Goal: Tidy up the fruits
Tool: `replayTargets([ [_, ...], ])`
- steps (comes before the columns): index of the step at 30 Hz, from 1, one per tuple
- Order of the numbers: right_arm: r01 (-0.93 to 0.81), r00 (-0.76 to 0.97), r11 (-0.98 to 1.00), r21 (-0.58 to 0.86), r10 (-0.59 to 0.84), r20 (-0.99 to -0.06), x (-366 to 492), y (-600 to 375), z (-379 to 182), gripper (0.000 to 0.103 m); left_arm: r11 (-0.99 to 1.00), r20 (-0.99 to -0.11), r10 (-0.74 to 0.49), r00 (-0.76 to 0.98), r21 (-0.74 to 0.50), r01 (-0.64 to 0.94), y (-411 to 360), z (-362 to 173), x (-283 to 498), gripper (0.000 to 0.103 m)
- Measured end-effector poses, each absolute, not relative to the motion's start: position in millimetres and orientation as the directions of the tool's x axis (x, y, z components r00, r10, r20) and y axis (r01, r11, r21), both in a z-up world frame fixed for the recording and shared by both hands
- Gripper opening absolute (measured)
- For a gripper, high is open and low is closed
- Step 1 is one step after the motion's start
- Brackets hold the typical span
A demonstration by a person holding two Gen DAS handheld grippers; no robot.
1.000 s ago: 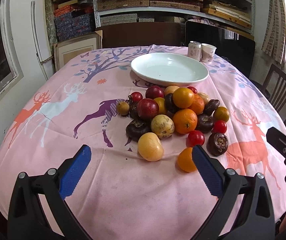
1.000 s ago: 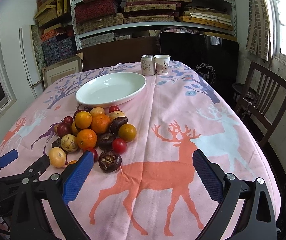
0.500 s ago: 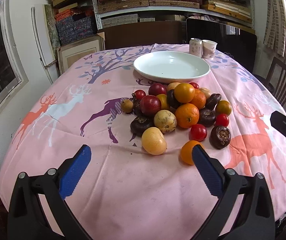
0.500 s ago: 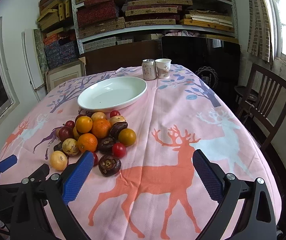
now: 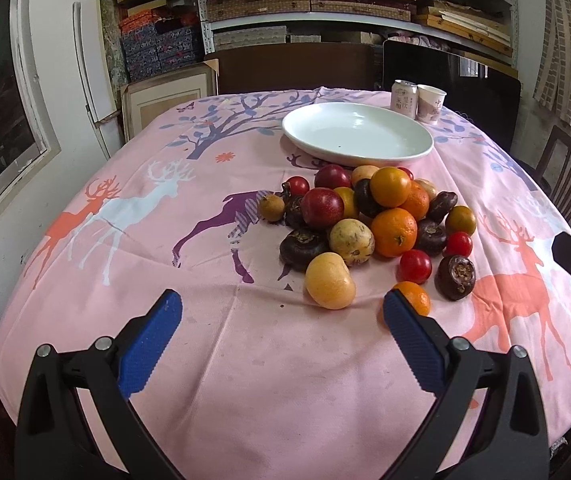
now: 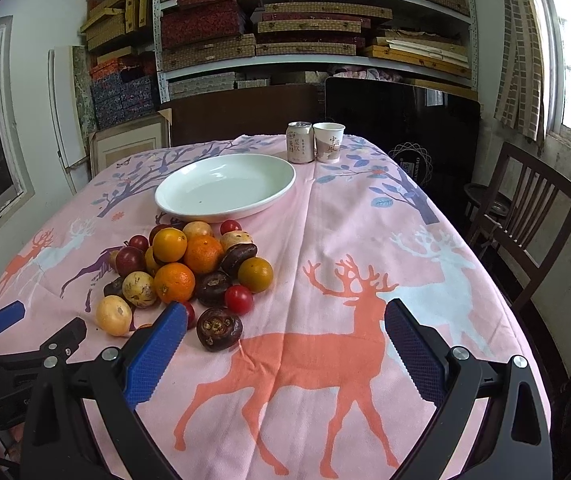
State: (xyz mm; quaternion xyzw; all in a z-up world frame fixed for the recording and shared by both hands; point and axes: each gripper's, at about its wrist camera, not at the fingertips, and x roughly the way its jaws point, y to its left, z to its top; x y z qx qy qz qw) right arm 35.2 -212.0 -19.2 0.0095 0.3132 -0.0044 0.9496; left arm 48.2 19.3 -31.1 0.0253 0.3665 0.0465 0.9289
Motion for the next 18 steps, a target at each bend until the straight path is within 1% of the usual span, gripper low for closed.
replayTargets([
  [3, -0.009, 0.801, 1.000, 0.020, 0.019, -0.599, 32.0, -209.0, -17.1, 0.099, 0.995, -0.678, 0.104, 0.728, 0.078, -0.070, 21.4, -31.4, 47.7, 0.099],
  [7, 0.010, 0.806, 1.000, 0.021, 0.004, -0.592, 29.2, -209.9, -15.9, 0.099, 0.995, -0.674, 0.102, 0.731, 0.083, -0.062, 20.9, -31.4, 45.9, 0.099],
  [11, 0.020, 0.794, 0.999, 0.031, 0.003, -0.608, 30.2, -212.0, -20.3, 0.099, 0.995, -0.674, 0.095, 0.733, 0.084, -0.051, 21.0, -32.1, 43.0, 0.099],
  [14, 0.028, 0.791, 0.999, 0.023, -0.008, -0.612, 29.6, -210.9, -22.0, 0.099, 0.996, -0.679, 0.085, 0.729, 0.070, -0.050, 22.9, -33.0, 43.6, 0.099],
  [18, 0.014, 0.798, 1.000, 0.027, 0.005, -0.602, 27.7, -209.0, -18.8, 0.099, 0.999, -0.694, 0.041, 0.719, 0.026, -0.032, 25.6, -34.2, 44.8, 0.099],
])
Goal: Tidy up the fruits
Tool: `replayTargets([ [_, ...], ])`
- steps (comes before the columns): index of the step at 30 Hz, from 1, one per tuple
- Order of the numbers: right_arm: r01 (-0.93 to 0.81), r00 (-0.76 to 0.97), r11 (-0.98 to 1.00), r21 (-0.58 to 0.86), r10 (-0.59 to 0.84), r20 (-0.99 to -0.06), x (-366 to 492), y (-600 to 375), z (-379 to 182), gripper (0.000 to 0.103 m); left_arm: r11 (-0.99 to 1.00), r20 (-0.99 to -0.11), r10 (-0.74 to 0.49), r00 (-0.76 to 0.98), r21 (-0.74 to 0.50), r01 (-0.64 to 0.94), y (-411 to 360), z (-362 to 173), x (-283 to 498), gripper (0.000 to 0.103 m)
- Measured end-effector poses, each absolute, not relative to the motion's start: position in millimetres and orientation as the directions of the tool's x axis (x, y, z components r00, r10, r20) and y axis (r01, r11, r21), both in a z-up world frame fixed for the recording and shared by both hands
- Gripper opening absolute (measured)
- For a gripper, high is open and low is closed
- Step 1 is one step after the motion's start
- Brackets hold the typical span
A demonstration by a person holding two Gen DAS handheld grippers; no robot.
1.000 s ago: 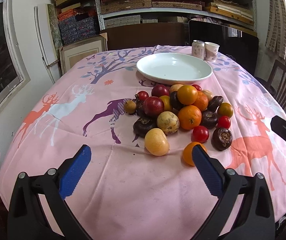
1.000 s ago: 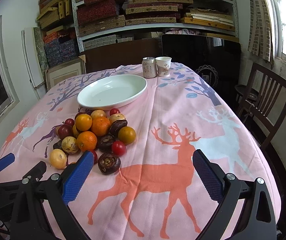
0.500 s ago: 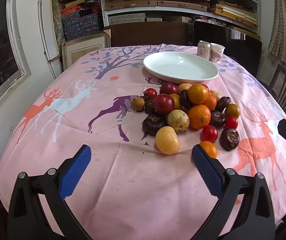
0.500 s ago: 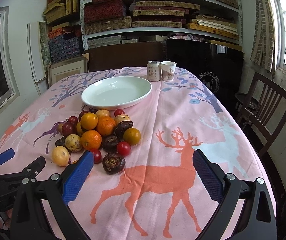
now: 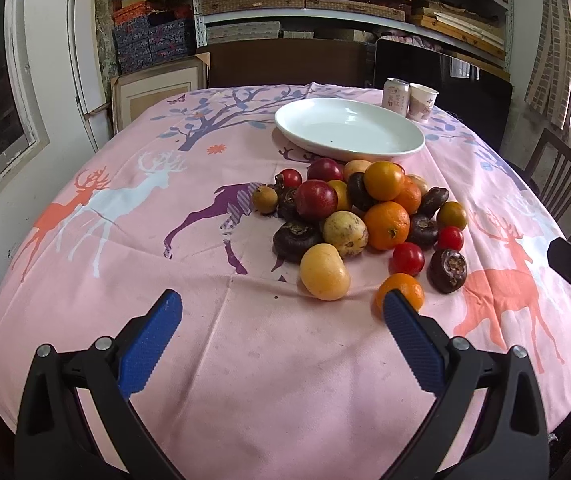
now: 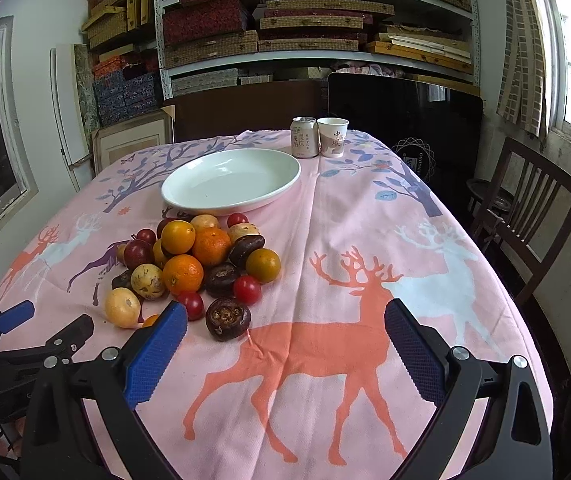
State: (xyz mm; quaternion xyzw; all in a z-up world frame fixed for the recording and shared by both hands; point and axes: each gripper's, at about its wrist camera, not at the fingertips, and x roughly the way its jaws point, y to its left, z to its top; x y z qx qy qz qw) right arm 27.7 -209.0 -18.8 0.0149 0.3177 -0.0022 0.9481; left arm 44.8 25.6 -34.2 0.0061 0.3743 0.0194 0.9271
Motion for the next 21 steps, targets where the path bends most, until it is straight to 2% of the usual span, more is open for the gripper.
replayTargets([
  [12, -0.020, 0.792, 1.000, 0.015, 0.025, -0.609, 32.2, -211.3, -24.1, 0.099, 0.999, -0.703, 0.037, 0.710, 0.018, -0.035, 35.5, -36.7, 47.9, 0.099],
  [18, -0.111, 0.724, 0.991, -0.080, 0.026, -0.690, 51.8, -215.9, -41.1, 0.099, 0.977, -0.739, 0.063, 0.670, 0.182, 0.109, 34.9, -46.6, 58.7, 0.099],
  [21, -0.157, 0.688, 0.984, -0.083, 0.049, -0.724, 63.0, -209.4, -51.2, 0.099, 0.950, -0.748, 0.085, 0.658, 0.259, 0.172, 33.5, -51.7, 65.3, 0.099],
])
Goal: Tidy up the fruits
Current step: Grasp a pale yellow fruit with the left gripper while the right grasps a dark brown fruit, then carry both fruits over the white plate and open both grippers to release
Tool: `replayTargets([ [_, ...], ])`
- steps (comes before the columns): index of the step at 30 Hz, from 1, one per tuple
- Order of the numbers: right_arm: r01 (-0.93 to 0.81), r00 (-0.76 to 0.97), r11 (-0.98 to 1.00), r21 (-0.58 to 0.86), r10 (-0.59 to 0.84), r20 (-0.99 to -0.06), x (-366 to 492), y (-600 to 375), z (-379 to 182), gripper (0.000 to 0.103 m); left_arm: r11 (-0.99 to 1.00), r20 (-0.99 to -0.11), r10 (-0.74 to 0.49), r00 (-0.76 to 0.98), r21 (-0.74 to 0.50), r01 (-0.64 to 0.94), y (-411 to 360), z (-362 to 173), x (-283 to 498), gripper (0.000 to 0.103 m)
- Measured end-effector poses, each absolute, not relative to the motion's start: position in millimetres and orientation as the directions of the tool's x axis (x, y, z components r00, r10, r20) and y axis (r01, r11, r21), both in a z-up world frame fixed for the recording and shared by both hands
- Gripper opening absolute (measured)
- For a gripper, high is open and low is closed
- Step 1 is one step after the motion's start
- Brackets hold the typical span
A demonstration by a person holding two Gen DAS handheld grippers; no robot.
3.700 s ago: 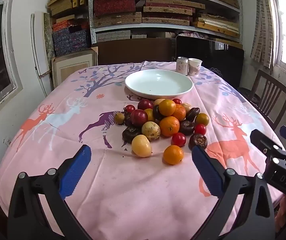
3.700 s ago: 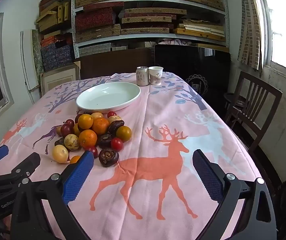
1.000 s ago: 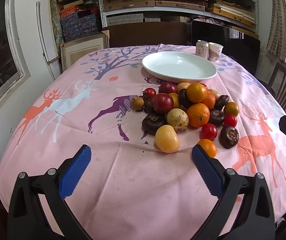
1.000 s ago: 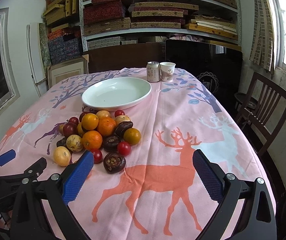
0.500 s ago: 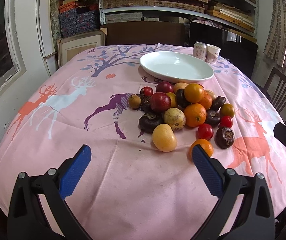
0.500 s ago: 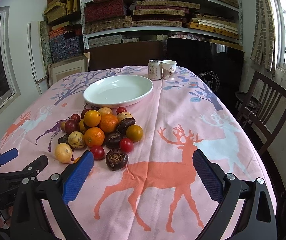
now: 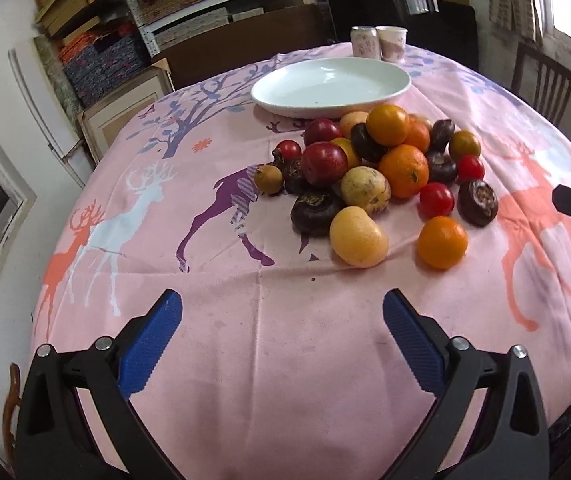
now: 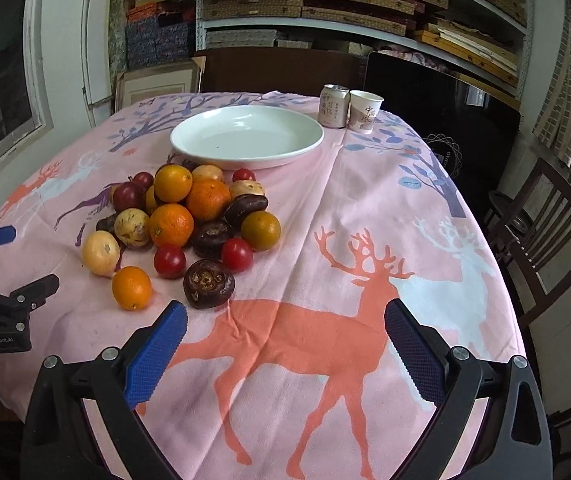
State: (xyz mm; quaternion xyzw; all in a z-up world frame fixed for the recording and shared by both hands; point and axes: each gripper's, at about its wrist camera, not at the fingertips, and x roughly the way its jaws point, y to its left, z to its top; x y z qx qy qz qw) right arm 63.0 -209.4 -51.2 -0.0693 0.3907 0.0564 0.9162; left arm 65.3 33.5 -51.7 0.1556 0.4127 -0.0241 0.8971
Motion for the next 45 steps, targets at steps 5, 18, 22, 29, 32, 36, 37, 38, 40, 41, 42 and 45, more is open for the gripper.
replayTargets([
  [5, -0.270, 0.639, 0.962, -0.047, 0.142, -0.756, 85.8, -182.3, -76.0, 0.099, 0.947, -0.749, 0.037, 0.662, 0.239, 0.216, 30.1, -66.7, 89.4, 0.099],
  [18, -0.254, 0.550, 0.967, -0.008, 0.138, -0.824, 124.4, -167.3, -103.4, 0.079, 0.965, -0.844, -0.117, 0.523, 0.027, 0.260, 27.6, -96.3, 144.2, 0.099],
  [22, -0.265, 0.562, 0.964, -0.007, 0.149, -0.814, 120.5, -163.1, -100.7, 0.047, 0.961, -0.837, -0.140, 0.529, 0.013, 0.275, 27.7, -95.8, 140.2, 0.087],
  [29, -0.245, 0.560, 0.967, 0.075, 0.204, -0.803, 114.0, -174.3, -96.3, 0.042, 0.937, -0.825, -0.179, 0.536, 0.024, 0.349, 11.0, -88.7, 116.9, 0.038],
  [32, -0.237, 0.578, 0.968, 0.079, 0.206, -0.789, 106.0, -182.7, -93.2, 0.042, 0.941, -0.829, -0.230, 0.509, -0.055, 0.335, 21.0, -85.1, 117.9, 0.038],
  [36, -0.199, 0.616, 0.976, 0.089, 0.195, -0.763, 99.1, -197.5, -86.7, 0.042, 0.945, -0.800, -0.269, 0.536, -0.113, 0.306, 30.4, -74.6, 119.9, 0.038],
  [37, -0.188, 0.628, 0.978, 0.092, 0.192, -0.754, 97.5, -201.3, -84.5, 0.042, 0.941, -0.781, -0.304, 0.545, -0.158, 0.298, 35.4, -69.3, 120.3, 0.038],
  [38, -0.183, 0.638, 0.979, 0.094, 0.191, -0.746, 96.6, -203.9, -82.6, 0.042, 0.932, -0.765, -0.344, 0.545, -0.208, 0.298, 39.6, -64.1, 122.5, 0.038],
  [40, -0.167, 0.653, 0.981, 0.100, 0.186, -0.735, 97.8, -208.6, -77.8, 0.042, 0.917, -0.735, -0.394, 0.552, -0.271, 0.294, 45.9, -52.9, 128.9, 0.038],
  [41, -0.164, 0.662, 0.980, 0.117, 0.197, -0.723, 100.3, -211.0, -74.5, 0.042, 0.920, -0.728, -0.388, 0.566, -0.267, 0.288, 45.9, -46.8, 133.5, 0.038],
  [42, -0.148, 0.684, 0.975, 0.164, 0.221, -0.695, 105.2, -215.0, -70.1, 0.042, 0.927, -0.725, -0.369, 0.582, -0.246, 0.282, 44.2, -40.6, 140.0, 0.038],
  [45, -0.136, 0.742, 0.958, 0.253, 0.267, -0.615, 129.7, -218.7, -57.4, 0.042, 0.937, -0.731, -0.345, 0.588, -0.235, 0.257, 37.5, -25.3, 168.5, 0.038],
])
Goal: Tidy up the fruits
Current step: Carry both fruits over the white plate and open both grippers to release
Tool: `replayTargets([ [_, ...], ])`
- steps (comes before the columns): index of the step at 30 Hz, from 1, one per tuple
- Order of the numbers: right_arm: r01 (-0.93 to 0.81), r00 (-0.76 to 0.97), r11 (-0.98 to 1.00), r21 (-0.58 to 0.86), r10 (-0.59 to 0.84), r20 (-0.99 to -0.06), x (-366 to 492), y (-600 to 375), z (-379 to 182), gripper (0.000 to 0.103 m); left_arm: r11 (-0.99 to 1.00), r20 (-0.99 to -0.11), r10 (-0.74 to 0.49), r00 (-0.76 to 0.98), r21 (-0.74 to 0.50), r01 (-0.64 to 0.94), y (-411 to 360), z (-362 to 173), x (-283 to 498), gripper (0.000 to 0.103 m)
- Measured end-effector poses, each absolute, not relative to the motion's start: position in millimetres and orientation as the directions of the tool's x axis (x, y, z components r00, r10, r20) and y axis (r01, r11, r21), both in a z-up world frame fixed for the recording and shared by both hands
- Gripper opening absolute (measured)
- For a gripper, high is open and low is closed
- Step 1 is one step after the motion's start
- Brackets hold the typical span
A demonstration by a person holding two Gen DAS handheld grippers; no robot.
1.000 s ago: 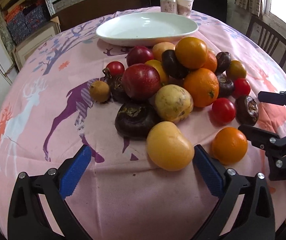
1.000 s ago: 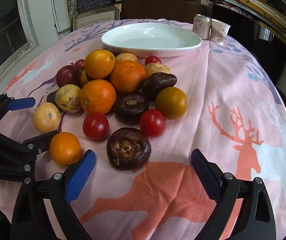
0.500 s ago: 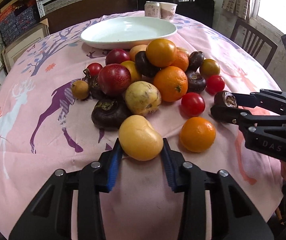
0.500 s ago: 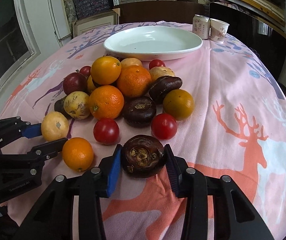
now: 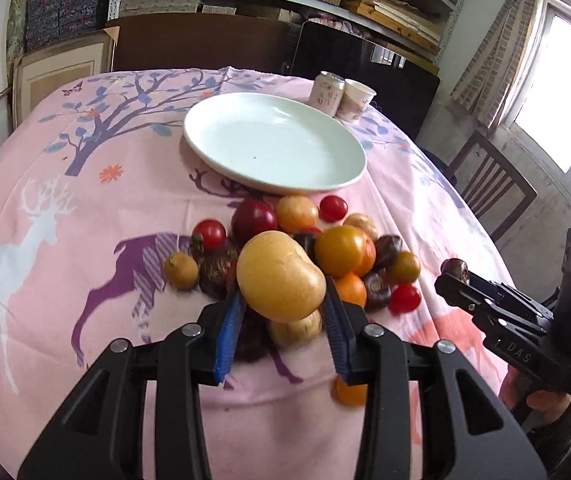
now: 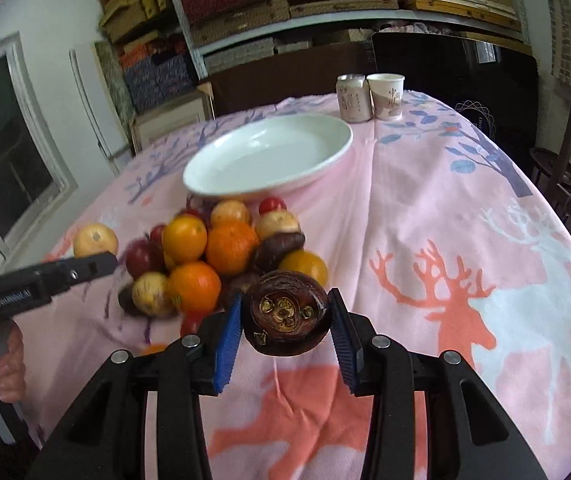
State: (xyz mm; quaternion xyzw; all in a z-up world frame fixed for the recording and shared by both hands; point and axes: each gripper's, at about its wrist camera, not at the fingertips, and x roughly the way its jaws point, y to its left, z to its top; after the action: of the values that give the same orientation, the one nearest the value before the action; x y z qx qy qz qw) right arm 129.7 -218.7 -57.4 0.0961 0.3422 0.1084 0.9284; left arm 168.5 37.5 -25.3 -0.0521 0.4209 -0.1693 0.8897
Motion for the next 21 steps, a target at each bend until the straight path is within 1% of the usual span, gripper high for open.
replayTargets([
  [2, -0.149, 0.755, 0.947, 0.286, 0.296, -0.585, 152.1, -214.9, -48.6, 0.042, 0.944, -0.725, -0.330, 0.604, -0.245, 0.221, 37.0, -15.7, 192.1, 0.038],
  [3, -0.160, 0.762, 0.944, 0.287, 0.303, -0.572, 165.4, -211.4, -43.5, 0.042, 0.953, -0.714, -0.303, 0.631, -0.232, 0.195, 36.5, -11.1, 202.3, 0.038],
  [5, -0.189, 0.782, 0.954, 0.235, 0.290, -0.551, 185.4, -200.6, -33.7, 0.042, 0.977, -0.691, -0.212, 0.691, -0.148, 0.151, 31.6, -5.1, 223.4, 0.038],
  [7, -0.209, 0.797, 0.964, 0.161, 0.264, -0.543, 205.5, -188.2, -27.4, 0.042, 0.995, -0.677, -0.093, 0.730, -0.051, 0.080, 25.7, -4.8, 243.3, 0.038],
  [8, -0.215, 0.798, 0.968, 0.129, 0.250, -0.548, 216.0, -182.5, -26.5, 0.042, 0.997, -0.675, -0.070, 0.735, -0.035, 0.063, 24.3, -6.3, 252.4, 0.038],
  [10, -0.228, 0.805, 0.972, 0.050, 0.218, -0.552, 232.8, -172.8, -26.4, 0.042, 0.998, -0.683, -0.058, 0.728, -0.025, 0.056, 21.6, -11.2, 268.8, 0.038],
  [12, -0.234, 0.789, 0.972, 0.000, 0.189, -0.584, 250.2, -165.1, -31.1, 0.042, 0.999, -0.685, -0.023, 0.728, 0.016, 0.047, 18.8, -14.7, 281.6, 0.038],
  [14, -0.233, 0.766, 0.972, 0.019, 0.195, -0.613, 262.4, -164.0, -35.8, 0.042, 0.997, -0.676, -0.003, 0.737, 0.057, 0.056, 16.0, -16.3, 290.2, 0.038],
  [15, -0.221, 0.758, 0.975, 0.032, 0.192, -0.623, 269.3, -165.3, -37.6, 0.042, 0.997, -0.678, -0.004, 0.735, 0.055, 0.056, 17.5, -16.6, 293.7, 0.038],
  [18, -0.193, 0.749, 0.980, 0.044, 0.176, -0.639, 283.3, -166.9, -42.3, 0.042, 0.998, -0.700, -0.064, 0.711, -0.028, 0.063, 26.3, -21.7, 305.8, 0.038],
  [21, -0.194, 0.743, 0.980, 0.034, 0.170, -0.647, 290.0, -165.0, -46.0, 0.042, 0.997, -0.694, -0.039, 0.719, 0.018, 0.072, 26.4, -26.2, 312.7, 0.038],
])
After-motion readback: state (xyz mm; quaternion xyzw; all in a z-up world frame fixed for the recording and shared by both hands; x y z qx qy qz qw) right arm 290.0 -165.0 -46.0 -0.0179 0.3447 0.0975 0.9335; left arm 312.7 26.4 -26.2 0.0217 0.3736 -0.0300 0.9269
